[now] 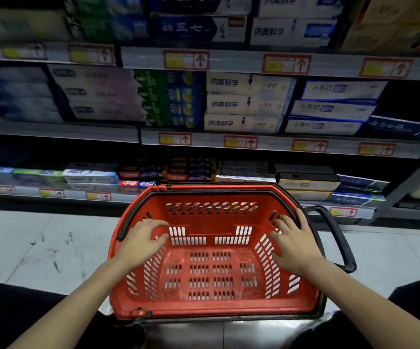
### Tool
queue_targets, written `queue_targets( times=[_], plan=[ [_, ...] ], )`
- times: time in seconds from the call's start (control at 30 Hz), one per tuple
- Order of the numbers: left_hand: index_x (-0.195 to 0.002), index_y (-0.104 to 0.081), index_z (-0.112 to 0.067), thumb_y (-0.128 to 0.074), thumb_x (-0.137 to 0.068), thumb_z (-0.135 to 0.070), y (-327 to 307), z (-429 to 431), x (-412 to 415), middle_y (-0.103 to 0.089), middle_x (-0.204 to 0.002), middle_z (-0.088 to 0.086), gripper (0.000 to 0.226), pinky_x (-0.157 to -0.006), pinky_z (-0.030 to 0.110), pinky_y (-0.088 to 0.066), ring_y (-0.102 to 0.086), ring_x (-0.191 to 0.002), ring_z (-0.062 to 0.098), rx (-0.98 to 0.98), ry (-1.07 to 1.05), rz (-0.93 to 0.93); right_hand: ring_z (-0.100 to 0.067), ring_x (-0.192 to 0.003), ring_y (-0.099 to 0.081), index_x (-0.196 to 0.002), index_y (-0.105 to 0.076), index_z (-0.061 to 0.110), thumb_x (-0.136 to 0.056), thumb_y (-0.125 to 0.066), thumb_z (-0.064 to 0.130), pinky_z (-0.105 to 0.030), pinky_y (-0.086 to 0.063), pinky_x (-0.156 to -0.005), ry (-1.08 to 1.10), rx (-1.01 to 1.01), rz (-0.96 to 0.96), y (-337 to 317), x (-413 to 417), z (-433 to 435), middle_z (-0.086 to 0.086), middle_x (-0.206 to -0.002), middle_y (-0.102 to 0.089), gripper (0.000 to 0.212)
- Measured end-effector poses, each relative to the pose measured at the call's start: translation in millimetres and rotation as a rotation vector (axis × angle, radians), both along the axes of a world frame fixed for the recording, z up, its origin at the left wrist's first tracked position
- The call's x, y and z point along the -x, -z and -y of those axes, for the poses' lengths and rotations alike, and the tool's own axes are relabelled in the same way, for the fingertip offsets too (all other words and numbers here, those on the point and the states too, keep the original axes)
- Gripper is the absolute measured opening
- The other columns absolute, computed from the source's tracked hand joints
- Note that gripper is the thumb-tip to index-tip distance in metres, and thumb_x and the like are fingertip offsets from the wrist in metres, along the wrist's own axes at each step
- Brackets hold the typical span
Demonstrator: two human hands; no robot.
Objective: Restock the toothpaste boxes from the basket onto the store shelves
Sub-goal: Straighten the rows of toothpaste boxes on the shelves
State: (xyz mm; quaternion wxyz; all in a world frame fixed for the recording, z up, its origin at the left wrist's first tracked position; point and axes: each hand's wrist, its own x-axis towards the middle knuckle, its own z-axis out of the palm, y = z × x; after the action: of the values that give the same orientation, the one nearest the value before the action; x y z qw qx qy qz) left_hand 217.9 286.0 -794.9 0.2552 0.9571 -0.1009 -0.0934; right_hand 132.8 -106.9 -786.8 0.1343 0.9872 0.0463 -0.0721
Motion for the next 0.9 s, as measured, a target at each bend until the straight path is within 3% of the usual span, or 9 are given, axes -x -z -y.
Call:
queue_targets(
  times=[0.13, 0.2, 0.3, 0.37, 0.47, 0.63, 0.77, 0.9],
  plan=[
    [-0.127, -0.067, -0.034, -0.071, -0.096, -0.03, -12.2, 3.0, -4.5, -0.063, -0.123, -0.009, 0.031, -0.105, 0.032, -0.048, -0.06, -0.117, 0.01, 0.219, -0.093, -0.03, -0.031, -0.129, -0.055, -0.12, -0.073, 0.029, -0.079, -0.055, 0.056, -0.062, -0.017, -0.121, 0.088, -0.082, 0.049, -17.9, -16.7, -25.6, -0.006, -0.126, -0.065, 0.052],
    [-0.12, -0.068, -0.034, -0.073, -0.096, -0.022, -26.8, 6.9, -14.5, -0.067, -0.122, -0.01, 0.028, -0.102, 0.024, -0.048, -0.064, -0.116, 0.009, 0.357, -0.116, -0.008, -0.026, -0.137, -0.047, -0.136, -0.062, 0.036, -0.09, -0.05, 0.059, -0.053, -0.019, -0.121, 0.137, -0.223, 0.094, -41.7, -35.2, -44.6, 0.0, -0.139, -0.058, 0.053],
    [-0.112, -0.071, -0.027, -0.071, -0.096, -0.006, -69.1, 12.1, -36.5, -0.074, -0.115, -0.003, 0.026, -0.092, 0.009, -0.048, -0.069, -0.113, 0.014, 0.572, -0.146, 0.033, -0.02, -0.135, -0.048, -0.141, -0.058, 0.037, -0.096, -0.054, 0.058, -0.042, -0.032, -0.114, 0.137, -0.507, 0.19, -90.2, -70.3, -74.0, 0.006, -0.14, -0.055, 0.05],
    [-0.109, -0.072, -0.026, -0.068, -0.097, -0.003, -105.8, 14.4, -50.2, -0.076, -0.11, 0.0, 0.026, -0.088, 0.011, -0.051, -0.071, -0.108, 0.015, 0.688, -0.164, 0.092, -0.019, -0.129, -0.055, -0.137, -0.062, 0.034, -0.096, -0.06, 0.054, -0.039, -0.044, -0.108, 0.142, -0.746, 0.257, -127.7, -93.0, -92.3, 0.006, -0.136, -0.059, 0.046],
    [-0.112, -0.073, -0.028, -0.066, -0.099, -0.007, -160.4, 10.1, -68.2, -0.076, -0.111, -0.003, 0.025, -0.092, 0.022, -0.053, -0.07, -0.105, 0.005, 0.834, -0.202, 0.162, -0.014, -0.126, -0.056, -0.137, -0.061, 0.031, -0.097, -0.064, 0.05, -0.036, -0.047, -0.107, 0.135, -1.015, 0.313, -183.0, -119.6, -122.1, 0.007, -0.134, -0.059, 0.045],
    [-0.119, -0.073, -0.027, -0.064, -0.102, -0.016, -237.8, -9.5, -93.9, -0.075, -0.116, -0.008, 0.023, -0.095, 0.027, -0.051, -0.069, -0.109, 0.005, 0.95, -0.215, 0.276, -0.008, -0.115, -0.056, -0.136, -0.061, 0.03, -0.096, -0.067, 0.046, -0.027, -0.046, -0.094, 0.086, -1.252, 0.378, -254.4, -151.0, -174.5, 0.011, -0.124, -0.058, 0.043],
    [-0.119, -0.073, -0.025, -0.063, -0.102, -0.014, -273.6, -30.9, -114.7, -0.075, -0.115, -0.008, 0.022, -0.097, 0.028, -0.053, -0.069, -0.108, 0.005, 0.956, -0.249, 0.349, -0.009, -0.115, -0.057, -0.14, -0.058, 0.03, -0.097, -0.068, 0.042, -0.031, -0.05, -0.099, 0.048, -1.317, 0.419, -286.5, -176.1, -212.5, 0.011, -0.124, -0.058, 0.046],
    [-0.117, -0.072, -0.029, -0.063, -0.103, -0.016, -290.9, -57.7, -139.6, -0.075, -0.112, -0.011, 0.022, -0.088, 0.022, -0.053, -0.068, -0.101, -0.002, 0.939, -0.279, 0.405, -0.008, -0.121, -0.055, -0.142, -0.055, 0.032, -0.098, -0.069, 0.039, -0.031, -0.049, -0.103, 0.048, -1.387, 0.483, -302.3, -205.6, -241.1, 0.013, -0.129, -0.059, 0.046]
  ],
)
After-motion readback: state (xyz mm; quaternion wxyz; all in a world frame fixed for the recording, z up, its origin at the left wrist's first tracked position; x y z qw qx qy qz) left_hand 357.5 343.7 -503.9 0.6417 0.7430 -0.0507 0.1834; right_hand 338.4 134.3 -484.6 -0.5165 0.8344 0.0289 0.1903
